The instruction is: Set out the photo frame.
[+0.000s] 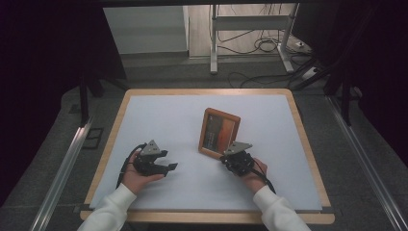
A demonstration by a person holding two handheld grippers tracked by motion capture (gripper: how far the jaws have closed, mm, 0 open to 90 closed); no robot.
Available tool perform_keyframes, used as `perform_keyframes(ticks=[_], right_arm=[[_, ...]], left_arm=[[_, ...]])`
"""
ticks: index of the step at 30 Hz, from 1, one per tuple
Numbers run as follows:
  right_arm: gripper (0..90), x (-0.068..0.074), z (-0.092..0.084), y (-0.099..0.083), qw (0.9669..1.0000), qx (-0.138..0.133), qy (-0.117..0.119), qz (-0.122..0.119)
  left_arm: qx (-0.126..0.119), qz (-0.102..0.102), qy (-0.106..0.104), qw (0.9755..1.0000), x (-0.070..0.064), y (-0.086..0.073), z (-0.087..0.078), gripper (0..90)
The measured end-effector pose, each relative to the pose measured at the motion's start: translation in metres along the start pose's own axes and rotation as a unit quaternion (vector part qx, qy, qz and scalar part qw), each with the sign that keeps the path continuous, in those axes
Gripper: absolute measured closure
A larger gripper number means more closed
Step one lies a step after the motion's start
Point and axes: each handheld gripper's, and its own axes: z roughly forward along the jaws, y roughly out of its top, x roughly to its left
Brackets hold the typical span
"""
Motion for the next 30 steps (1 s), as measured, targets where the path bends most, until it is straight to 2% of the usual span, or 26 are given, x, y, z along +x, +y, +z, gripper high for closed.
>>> perform_keyframes(ticks=[8,24,30], right_arm=[[89.9,-0.004,0.0,-0.002,1.0,0.004,0.0,0.003],[89.9,-0.019,-0.005,-0.008,0.9997,0.004,-0.016,0.018],[89.9,-0.018,-0.005,-0.009,0.9997,0.003,-0.015,0.022]], left_arm=[[0.003,-0.002,-0.003,1.0,0.001,0.0,0.0,31.5],[0.003,-0.001,-0.004,1.0,0.0,0.0,0.001,31.4],[0.003,-0.001,-0.004,1.0,0.0,0.0,0.0,31.4]])
